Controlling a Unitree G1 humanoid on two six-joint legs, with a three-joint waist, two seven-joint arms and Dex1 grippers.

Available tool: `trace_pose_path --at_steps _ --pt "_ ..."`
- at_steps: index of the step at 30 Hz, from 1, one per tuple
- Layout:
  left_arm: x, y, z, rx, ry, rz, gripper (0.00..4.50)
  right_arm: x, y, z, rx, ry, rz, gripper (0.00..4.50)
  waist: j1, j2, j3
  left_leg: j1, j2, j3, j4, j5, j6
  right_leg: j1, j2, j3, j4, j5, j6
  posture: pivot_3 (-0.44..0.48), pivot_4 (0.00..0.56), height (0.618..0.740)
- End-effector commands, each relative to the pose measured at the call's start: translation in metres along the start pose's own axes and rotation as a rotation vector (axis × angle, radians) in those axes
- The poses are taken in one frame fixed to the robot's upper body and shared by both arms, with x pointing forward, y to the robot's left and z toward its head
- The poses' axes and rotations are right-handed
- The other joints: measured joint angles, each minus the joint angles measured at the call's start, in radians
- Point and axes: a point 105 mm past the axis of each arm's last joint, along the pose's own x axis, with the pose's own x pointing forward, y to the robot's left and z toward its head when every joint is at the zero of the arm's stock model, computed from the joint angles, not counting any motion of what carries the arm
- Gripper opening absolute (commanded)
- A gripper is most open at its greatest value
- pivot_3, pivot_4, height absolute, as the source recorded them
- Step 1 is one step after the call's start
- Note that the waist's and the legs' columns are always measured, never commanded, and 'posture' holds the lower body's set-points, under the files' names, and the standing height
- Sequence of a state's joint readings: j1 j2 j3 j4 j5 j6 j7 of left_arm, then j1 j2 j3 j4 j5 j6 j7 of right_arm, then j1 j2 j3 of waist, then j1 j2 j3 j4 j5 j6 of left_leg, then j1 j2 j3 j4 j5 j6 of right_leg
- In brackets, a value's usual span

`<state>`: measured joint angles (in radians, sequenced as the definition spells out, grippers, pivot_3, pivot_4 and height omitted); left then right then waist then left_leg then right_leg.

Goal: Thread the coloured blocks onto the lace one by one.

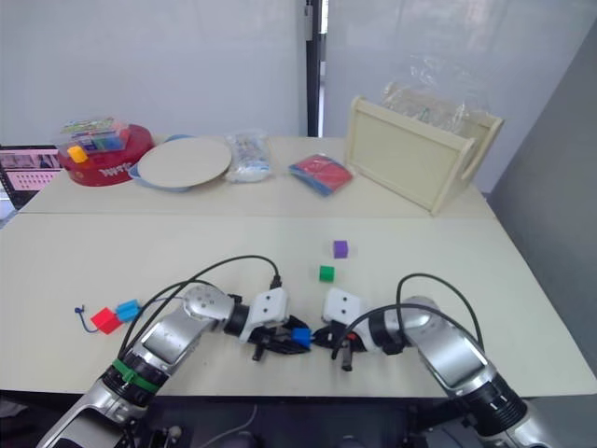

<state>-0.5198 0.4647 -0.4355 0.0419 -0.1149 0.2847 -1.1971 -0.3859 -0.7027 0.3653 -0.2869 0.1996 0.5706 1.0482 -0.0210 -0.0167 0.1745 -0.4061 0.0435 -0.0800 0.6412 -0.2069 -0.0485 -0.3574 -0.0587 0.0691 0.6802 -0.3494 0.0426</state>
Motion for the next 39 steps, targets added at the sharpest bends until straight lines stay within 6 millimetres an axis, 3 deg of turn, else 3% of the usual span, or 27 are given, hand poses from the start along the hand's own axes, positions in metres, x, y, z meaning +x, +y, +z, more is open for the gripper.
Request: trace_pose_path --at_steps 1,10,14,18,22,24,28,30,36,39 --pt "-0.007 -0.001 -0.004 0.003 0.026 0.0 1.33 -0.014 -0.009 0.002 -0.023 -0.005 -0.051 0.0 0.0 0.0 0.0 0.0 0.0 0.0 0.0 0.0 0.0 0.0 0.0 0.0 0.0 0.0 0.0 0.0 0.15 0.74" --pt "-0.034 -0.001 -0.021 -0.038 0.084 0.073 1.33 -0.019 -0.007 -0.003 -0.012 0.001 -0.055 0.0 -0.016 0.0 0.0 0.0 0.0 0.0 0.0 0.0 0.0 0.0 0.0 0.0 0.0 0.0 0.0 0.0 0.15 0.74" --pt "-0.089 -0.002 -0.052 -0.103 0.216 0.192 1.33 -0.014 -0.006 0.0 -0.011 -0.01 -0.056 0.0 -0.036 0.0 0.0 0.002 0.002 0.0 -0.001 0.0 0.0 0.0 0.002 0.001 0.001 0.0 0.0 0.0 0.15 0.74" --pt "-0.123 -0.006 -0.07 -0.14 0.312 0.246 1.33 -0.012 -0.004 0.001 -0.012 -0.018 -0.052 0.0 -0.046 0.0 0.0 0.007 0.004 0.0 -0.008 0.0 0.0 0.001 0.003 0.001 0.001 0.0 0.0 0.0 0.15 0.74" --pt "-0.194 -0.008 -0.098 -0.195 0.487 0.398 1.33 -0.005 -0.003 0.007 -0.024 -0.038 -0.033 0.0 -0.055 0.0 0.0 0.009 0.005 0.001 -0.011 0.0 0.0 0.001 0.004 0.002 0.001 0.0 -0.001 0.0 0.15 0.74" --pt "-0.215 -0.01 -0.104 -0.202 0.54 0.442 1.33 -0.001 -0.003 0.011 -0.03 -0.047 -0.024 0.0 -0.059 0.0 0.0 0.011 0.005 0.001 -0.013 0.0 0.0 0.001 0.004 0.002 0.002 0.0 -0.001 0.0 0.15 0.74" --pt "-0.227 -0.01 -0.104 -0.201 0.543 0.479 1.33 0.002 -0.003 0.013 -0.037 -0.052 -0.009 0.0 -0.046 0.003 0.001 0.011 0.005 0.001 -0.015 0.0 0.0 0.0 0.004 0.002 0.001 -0.001 -0.002 0.0 0.15 0.74" --pt "-0.231 -0.007 -0.101 -0.189 0.53 0.509 2.34 0.004 -0.003 0.015 -0.041 -0.055 -0.003 0.0 -0.04 0.002 0.001 0.01 0.005 0.002 -0.014 0.0 0.0 0.0 0.004 0.002 0.001 -0.001 -0.002 0.0 0.15 0.74" --pt "-0.215 0.008 -0.067 -0.15 0.372 0.528 4.26 0.009 -0.004 0.018 -0.052 -0.054 0.012 0.0 -0.029 0.002 0.001 0.006 0.005 0.002 -0.013 0.0 0.0 -0.004 0.004 0.001 0.001 -0.001 -0.002 0.0 0.15 0.74" --pt "-0.184 0.011 -0.03 -0.136 0.195 0.466 4.26 0.012 -0.004 0.019 -0.056 -0.054 0.017 0.0 -0.019 0.001 0.002 -0.002 0.004 0.002 -0.011 0.0 -0.001 -0.01 0.003 0.001 0.003 -0.001 -0.002 0.0 0.15 0.74"
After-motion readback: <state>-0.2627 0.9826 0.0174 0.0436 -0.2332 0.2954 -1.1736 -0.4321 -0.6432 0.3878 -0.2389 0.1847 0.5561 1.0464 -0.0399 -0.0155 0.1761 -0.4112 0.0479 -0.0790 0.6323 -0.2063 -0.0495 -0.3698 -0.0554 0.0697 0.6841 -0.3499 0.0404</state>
